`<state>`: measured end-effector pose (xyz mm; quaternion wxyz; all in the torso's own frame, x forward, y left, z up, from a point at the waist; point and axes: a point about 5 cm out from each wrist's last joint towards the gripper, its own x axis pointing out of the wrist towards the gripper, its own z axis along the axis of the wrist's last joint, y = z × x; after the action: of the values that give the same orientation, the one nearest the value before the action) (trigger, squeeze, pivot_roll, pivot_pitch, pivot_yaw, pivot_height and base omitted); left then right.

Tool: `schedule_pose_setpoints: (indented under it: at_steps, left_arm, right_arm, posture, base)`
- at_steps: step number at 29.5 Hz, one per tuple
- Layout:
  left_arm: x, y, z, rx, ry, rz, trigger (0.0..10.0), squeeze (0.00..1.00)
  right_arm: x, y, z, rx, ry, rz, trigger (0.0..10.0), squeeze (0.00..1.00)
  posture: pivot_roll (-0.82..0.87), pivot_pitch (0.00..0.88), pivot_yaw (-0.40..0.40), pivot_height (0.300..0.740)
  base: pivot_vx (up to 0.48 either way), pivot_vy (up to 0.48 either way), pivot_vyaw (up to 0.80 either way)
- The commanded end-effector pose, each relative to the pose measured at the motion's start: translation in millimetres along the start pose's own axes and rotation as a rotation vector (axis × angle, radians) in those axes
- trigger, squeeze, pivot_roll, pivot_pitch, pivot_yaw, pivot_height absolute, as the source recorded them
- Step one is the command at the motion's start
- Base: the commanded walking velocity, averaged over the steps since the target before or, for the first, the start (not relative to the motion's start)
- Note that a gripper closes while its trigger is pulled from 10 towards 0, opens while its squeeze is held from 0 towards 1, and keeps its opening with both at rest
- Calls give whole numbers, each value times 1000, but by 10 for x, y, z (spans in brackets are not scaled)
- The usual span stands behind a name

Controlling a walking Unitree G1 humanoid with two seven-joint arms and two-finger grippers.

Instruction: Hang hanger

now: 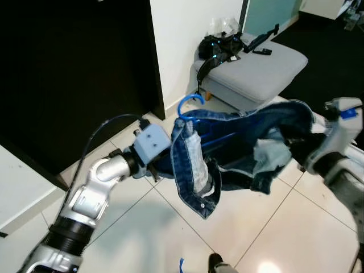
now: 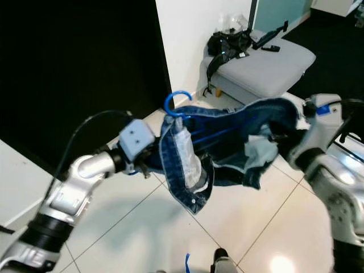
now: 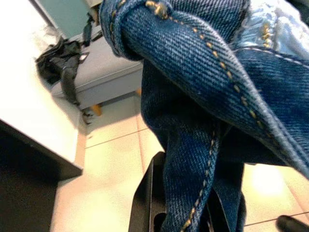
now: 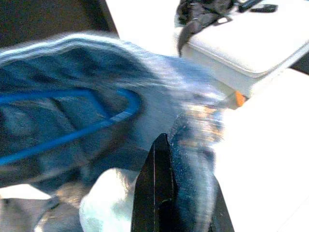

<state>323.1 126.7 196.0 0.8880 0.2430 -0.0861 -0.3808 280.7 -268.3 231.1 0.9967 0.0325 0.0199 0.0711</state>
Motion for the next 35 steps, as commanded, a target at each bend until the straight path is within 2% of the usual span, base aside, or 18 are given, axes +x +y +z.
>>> schedule_pose_setpoints:
  at_steps: [1, 7, 10, 14, 17, 18, 19, 21, 23, 26, 27, 28, 29, 30, 31, 33, 34, 35]
  left_arm:
    - [-41, -4, -28, -3, 14, -43, 10000, 0]
    - [-16, -82, -74, 40, 58, -115, 10000, 0]
    - [-4, -153, -164, 86, 110, -144, 10000, 0]
    - [38, -169, -186, 88, 123, -132, 10000, 0]
    - [116, -225, -157, 63, 116, -116, 10000, 0]
    - [161, -244, -151, 62, 119, -84, 10000, 0]
    - [161, -244, -151, 62, 119, -84, 10000, 0]
    - [192, -231, -146, 39, 120, -38, 10000, 0]
    - [235, -195, -134, -10, 122, 38, 10000, 0]
    - [235, -195, -134, -10, 122, 38, 10000, 0]
    - [252, -179, -132, -25, 124, 68, 10000, 0]
    - [252, -179, -132, -25, 124, 68, 10000, 0]
    - [272, -148, -143, -61, 135, 132, 10000, 0]
    - [272, -148, -143, -61, 135, 132, 10000, 0]
    - [263, -124, -181, -78, 159, 188, 10000, 0]
    - [263, -124, -181, -78, 159, 188, 10000, 0]
    - [236, -89, -234, -82, 187, 242, 10000, 0]
    - [236, -89, -234, -82, 187, 242, 10000, 0]
  right_arm:
    - [-41, 10, 83, -37, -42, 19, 0, 0]
    - [-40, 65, 164, -36, -82, 74, 0, 0]
    - [-42, 114, 278, -7, -144, 121, 0, 0]
    - [-12, 181, 319, -9, -150, 154, 0, 0]
    - [33, 338, 322, -14, -157, 222, 0, 0]
    - [64, 435, 330, -4, -163, 253, 0, 0]
    - [64, 435, 330, -4, -163, 253, 0, 0]
    - [87, 534, 299, 10, -147, 285, 0, 0]
    - [101, 740, 143, 2, -64, 353, 0, 0]
    - [101, 740, 143, 2, -64, 353, 0, 0]
    - [101, 817, 79, 1, -32, 379, 0, 0]
    - [101, 817, 79, 1, -32, 379, 0, 0]
    - [96, 928, 4, 3, -4, 412, 0, 0]
    - [96, 928, 4, 3, -4, 412, 0, 0]
    - [106, 929, -17, 6, 10, 396, 0, 0]
    - [106, 929, -17, 6, 10, 396, 0, 0]
    - [119, 870, -24, 5, 26, 357, 0, 0]
    - [119, 870, -24, 5, 26, 357, 0, 0]
  posture:
    - [36, 233, 96, 740]
    - [31, 230, 97, 740]
    - [25, 214, 93, 740]
    - [23, 202, 92, 740]
    - [23, 197, 93, 740]
    - [24, 200, 94, 740]
    - [24, 200, 94, 740]
    - [22, 200, 93, 740]
    - [22, 201, 90, 740]
    - [22, 201, 90, 740]
    - [21, 201, 90, 740]
    - [21, 201, 90, 740]
    - [24, 202, 90, 740]
    - [24, 202, 90, 740]
    - [23, 202, 90, 740]
    - [23, 202, 90, 740]
    - [21, 202, 89, 740]
    - [21, 202, 89, 740]
  base:
    - [0, 0, 0]
    - [0, 0, 0]
    - [0, 0, 0]
    - [0, 0, 0]
    - [0, 0, 0]
    - [0, 0, 0]
    - [0, 0, 0]
    - [0, 0, 0]
    - [0, 0, 0]
    - [0, 0, 0]
    - [0, 0, 0]
    - [0, 0, 0]
    - [0, 0, 0]
    - [0, 0, 0]
    - [0, 0, 0]
    - [0, 0, 0]
    - [0, 0, 0]
    - [0, 0, 0]
